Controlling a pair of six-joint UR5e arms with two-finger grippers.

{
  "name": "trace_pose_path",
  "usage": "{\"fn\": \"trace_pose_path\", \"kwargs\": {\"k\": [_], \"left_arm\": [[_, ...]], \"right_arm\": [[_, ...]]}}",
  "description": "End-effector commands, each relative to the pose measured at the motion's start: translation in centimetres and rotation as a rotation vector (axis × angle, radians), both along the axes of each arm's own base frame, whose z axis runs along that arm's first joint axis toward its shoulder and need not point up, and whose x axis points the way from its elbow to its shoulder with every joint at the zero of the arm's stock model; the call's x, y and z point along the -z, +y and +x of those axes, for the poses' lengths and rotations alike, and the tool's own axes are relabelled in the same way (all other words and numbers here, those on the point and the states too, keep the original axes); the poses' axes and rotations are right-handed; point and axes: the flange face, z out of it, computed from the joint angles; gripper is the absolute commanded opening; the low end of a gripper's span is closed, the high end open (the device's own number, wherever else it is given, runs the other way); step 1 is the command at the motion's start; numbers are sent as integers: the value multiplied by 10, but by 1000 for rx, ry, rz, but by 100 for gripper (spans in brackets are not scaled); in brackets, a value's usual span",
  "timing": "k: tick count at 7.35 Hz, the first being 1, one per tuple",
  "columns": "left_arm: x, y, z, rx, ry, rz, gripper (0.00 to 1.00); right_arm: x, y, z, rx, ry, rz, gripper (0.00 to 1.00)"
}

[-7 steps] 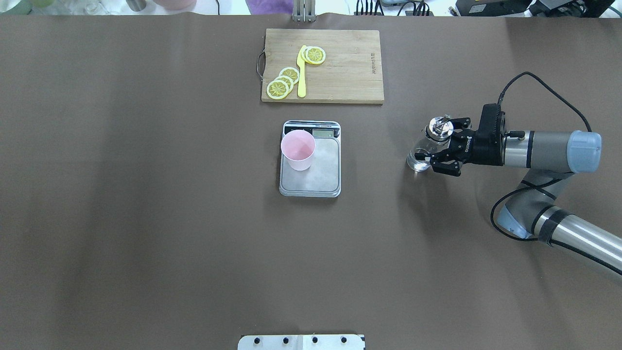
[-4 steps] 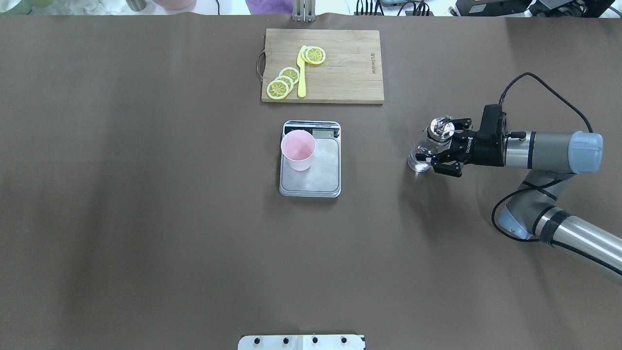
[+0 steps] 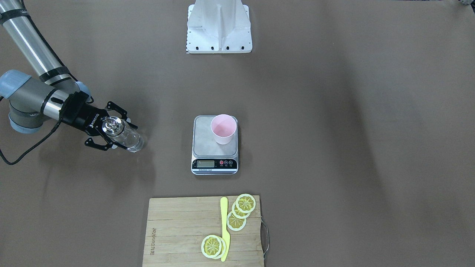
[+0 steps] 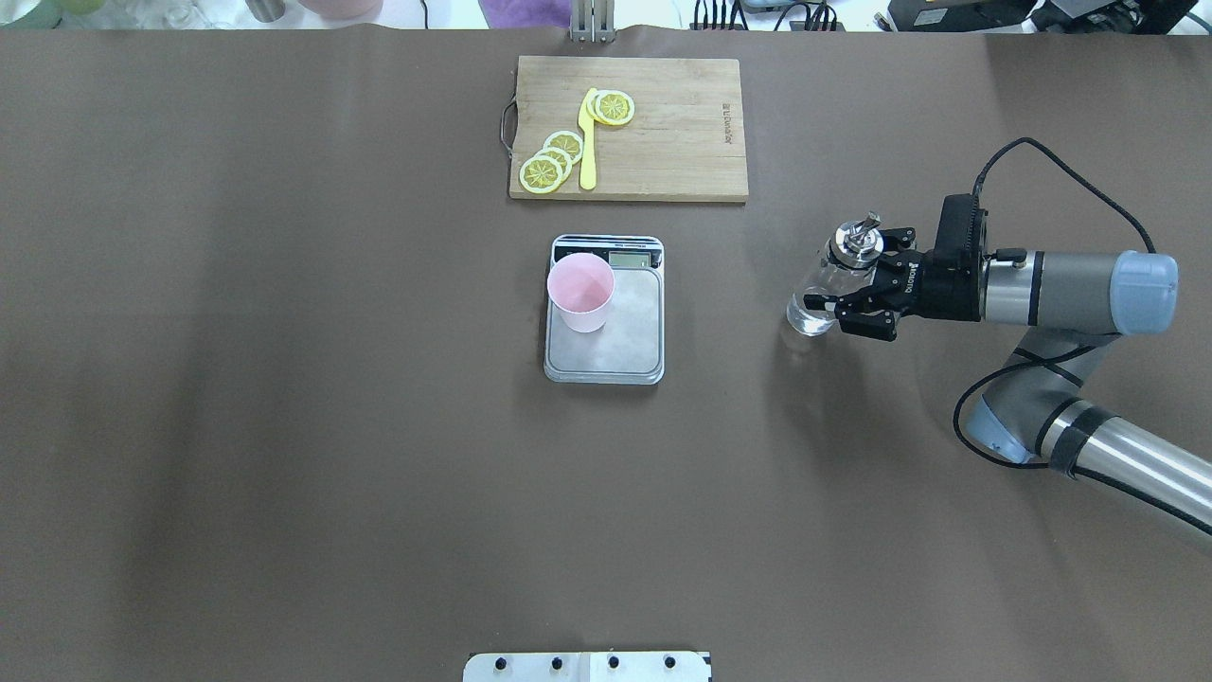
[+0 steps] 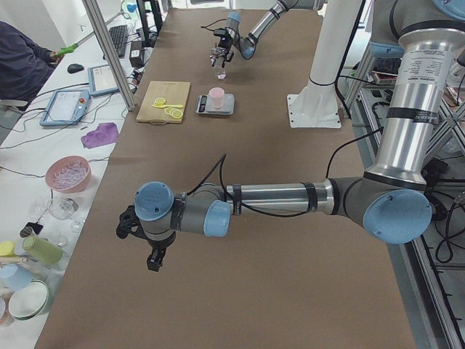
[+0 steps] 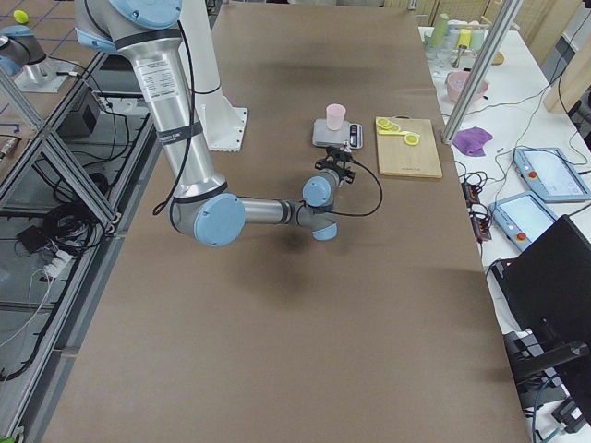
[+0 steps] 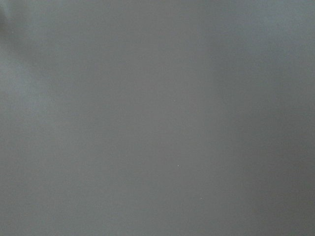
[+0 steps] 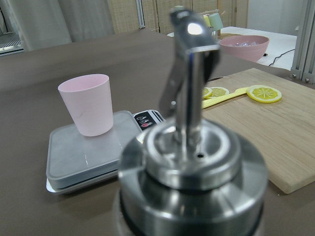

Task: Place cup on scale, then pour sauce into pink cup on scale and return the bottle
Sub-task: 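Lift the sauce dispenser with the right gripper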

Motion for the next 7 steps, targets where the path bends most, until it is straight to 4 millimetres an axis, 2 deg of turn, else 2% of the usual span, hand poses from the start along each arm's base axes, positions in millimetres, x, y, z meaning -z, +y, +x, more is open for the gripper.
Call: {"fn": "trace_pose_path", "kwargs": {"k": [1, 2, 3, 5, 6, 7], "left_arm": [[-2, 1, 1, -2, 0, -3, 98], [-3, 1, 1, -3, 0, -5, 98], [-7, 5, 1, -3, 1, -9, 98], [-14, 12, 2, -3, 2, -9, 98], [-15, 12, 2, -3, 2, -11, 98], [-18, 15, 2, -3, 3, -17, 98]], "right_arm": [[-5, -10, 18, -11, 9, -35, 0], [-6, -28, 46, -9, 49, -42, 0], [0, -38, 60, 20, 76, -54, 0], [8, -46, 61, 17, 101, -82, 0], [26, -49, 59, 18, 122, -111, 0], [50, -51, 65, 6, 131, -125, 0]]}}
